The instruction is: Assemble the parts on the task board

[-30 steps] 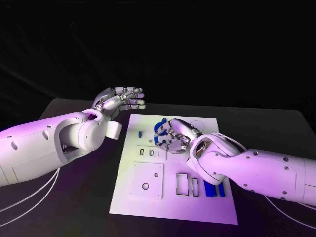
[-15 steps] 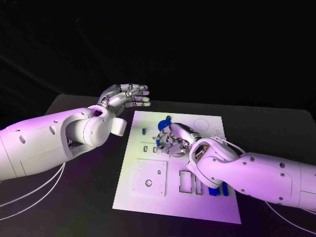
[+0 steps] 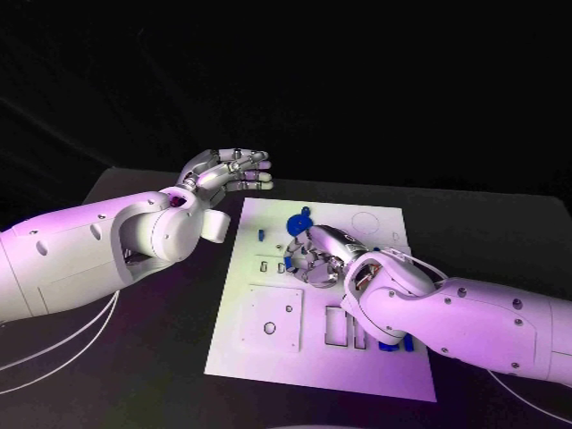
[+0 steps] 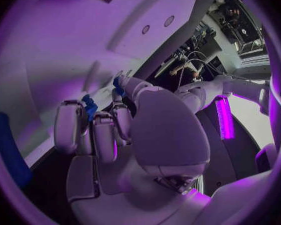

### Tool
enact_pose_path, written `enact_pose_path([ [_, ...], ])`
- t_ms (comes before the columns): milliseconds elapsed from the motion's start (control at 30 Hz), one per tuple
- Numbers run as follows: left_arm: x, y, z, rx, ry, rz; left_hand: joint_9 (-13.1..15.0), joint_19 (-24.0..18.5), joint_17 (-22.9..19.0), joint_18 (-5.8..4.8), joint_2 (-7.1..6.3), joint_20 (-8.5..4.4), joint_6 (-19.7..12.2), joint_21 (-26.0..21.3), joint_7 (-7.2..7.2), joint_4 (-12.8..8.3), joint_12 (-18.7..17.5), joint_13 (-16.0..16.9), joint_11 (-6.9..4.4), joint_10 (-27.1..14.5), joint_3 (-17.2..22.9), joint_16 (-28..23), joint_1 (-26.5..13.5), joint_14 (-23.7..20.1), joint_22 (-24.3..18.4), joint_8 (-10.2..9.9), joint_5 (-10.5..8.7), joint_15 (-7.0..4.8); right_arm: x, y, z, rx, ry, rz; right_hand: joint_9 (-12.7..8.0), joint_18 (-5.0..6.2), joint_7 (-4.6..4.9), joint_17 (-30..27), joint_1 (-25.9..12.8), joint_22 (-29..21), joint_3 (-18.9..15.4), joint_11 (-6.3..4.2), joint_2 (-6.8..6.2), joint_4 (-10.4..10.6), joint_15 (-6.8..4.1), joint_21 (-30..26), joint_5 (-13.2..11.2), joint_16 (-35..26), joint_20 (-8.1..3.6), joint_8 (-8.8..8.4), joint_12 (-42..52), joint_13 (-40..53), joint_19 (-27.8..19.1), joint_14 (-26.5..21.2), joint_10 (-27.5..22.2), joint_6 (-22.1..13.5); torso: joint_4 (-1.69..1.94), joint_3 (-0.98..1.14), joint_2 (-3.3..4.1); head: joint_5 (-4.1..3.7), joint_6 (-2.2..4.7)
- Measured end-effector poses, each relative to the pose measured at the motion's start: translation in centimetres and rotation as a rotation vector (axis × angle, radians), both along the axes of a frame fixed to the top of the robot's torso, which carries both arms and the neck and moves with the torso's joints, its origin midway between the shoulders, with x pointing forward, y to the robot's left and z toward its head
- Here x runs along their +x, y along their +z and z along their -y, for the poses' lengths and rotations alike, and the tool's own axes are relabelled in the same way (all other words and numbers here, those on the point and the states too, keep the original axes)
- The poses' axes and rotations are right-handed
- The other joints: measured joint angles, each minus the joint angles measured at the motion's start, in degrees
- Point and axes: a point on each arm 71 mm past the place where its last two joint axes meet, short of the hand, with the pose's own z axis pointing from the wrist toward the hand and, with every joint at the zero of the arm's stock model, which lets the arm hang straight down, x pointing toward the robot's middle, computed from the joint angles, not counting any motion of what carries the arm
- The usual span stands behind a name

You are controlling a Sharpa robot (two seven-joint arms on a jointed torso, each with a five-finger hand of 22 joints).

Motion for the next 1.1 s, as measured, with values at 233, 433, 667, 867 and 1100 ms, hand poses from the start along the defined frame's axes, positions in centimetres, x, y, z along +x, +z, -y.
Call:
enact_pose_path([
  [233, -0.01, 0.0, -0.02, 0.0, 0.0, -0.001, 0.0, 0.0, 0.08, 0.0, 0.0, 0.0, 0.0, 0.0, 0.0, 0.0, 0.0, -0.01, 0.0, 0.0, 0.0, 0.0, 0.0, -0.22, 0.0, 0.0, 0.0, 0.21, -0.02, -0.1, 0.16, -0.018, 0.001, 0.003, 0.0, 0.0, 0.07, 0.0, -0.77, 0.0, 0.0, 0.0, -0.17, 0.0, 0.0, 0.0, -0.09, 0.0, 0.0, 0.66, 0.0, 0.0, 0.0, 0.0, 0.0, -0.09, 0.03, -0.04, -0.04, -0.07, -0.17],
  [433, -0.01, -0.01, -0.08, 0.001, 0.001, -0.001, -0.01, 0.0, 0.07, 0.0, 0.0, 0.0, 0.0, 0.0, 0.0, 0.0, 0.0, 0.0, 0.0, 0.0, 0.0, 0.0, 0.0, -0.21, 0.0, 0.0, 0.0, 0.21, -0.02, -0.19, 0.23, -0.03, 0.001, 0.006, 0.0, 0.0, -0.01, 0.0, -1.35, -0.01, 0.03, 0.0, -0.46, -0.04, 0.0, 0.18, -0.1, 0.0, -0.12, 1.33, 0.12, -0.01, 0.12, 0.0, 0.0, -0.03, 0.02, -0.07, -0.04, -0.05, -0.21],
  [667, -0.02, -0.01, -0.09, 0.001, 0.0, -0.001, -0.01, 0.0, 0.07, 0.0, 0.0, 0.0, 0.0, 0.0, 0.0, 0.0, 0.0, -0.01, 0.0, 0.0, 0.0, 0.0, 0.0, -0.21, 0.01, 0.0, 0.0, 0.21, -0.08, -0.3, 0.22, -0.04, 0.001, 0.008, 0.0, 0.0, -0.12, 0.0, -1.72, -0.01, 0.16, 0.0, -0.83, -0.17, 0.0, 0.27, -0.11, 0.0, -0.21, 1.62, 0.25, -0.01, 0.2, 0.0, 0.0, -0.06, 0.04, -0.05, -0.01, -0.11, -0.18],
  [867, -0.02, -0.01, -0.15, 0.001, 0.001, -0.002, -0.01, 0.0, 0.07, 0.0, 0.0, 0.0, 0.0, 0.0, 0.0, 0.0, 0.0, -0.01, 0.0, 0.0, 0.0, 0.0, 0.0, -0.21, 0.01, 0.0, 0.0, 0.21, -0.07, -0.32, 0.26, -0.046, 0.0, 0.012, 0.17, 0.0, -0.21, 0.0, -2.18, -0.02, 0.16, 0.0, -1.3, -0.17, 0.0, 0.27, -0.11, 0.0, -0.2, 1.67, 0.24, -0.02, 0.2, 0.0, 0.0, 0.02, 0.04, -0.04, 0.02, -0.12, -0.17],
  [1100, -0.02, -0.01, -0.2, 0.002, 0.002, -0.002, -0.02, 0.0, 0.06, 0.0, 0.0, 0.0, 0.0, 0.0, 0.0, 0.0, 0.0, -0.01, 0.0, 0.0, 0.0, 0.0, 0.0, -0.21, 0.01, 0.0, 0.0, 0.21, -0.01, -0.32, 0.31, -0.052, 0.0, 0.017, 0.95, 0.0, -0.21, 0.04, -2.41, -0.02, 0.15, 0.0, -1.52, -0.17, 0.0, 0.27, -0.11, 0.0, -0.2, 1.67, 0.24, 0.0, 0.2, 0.0, 0.0, 0.01, 0.03, -0.04, 0.04, -0.08, -0.27],
])
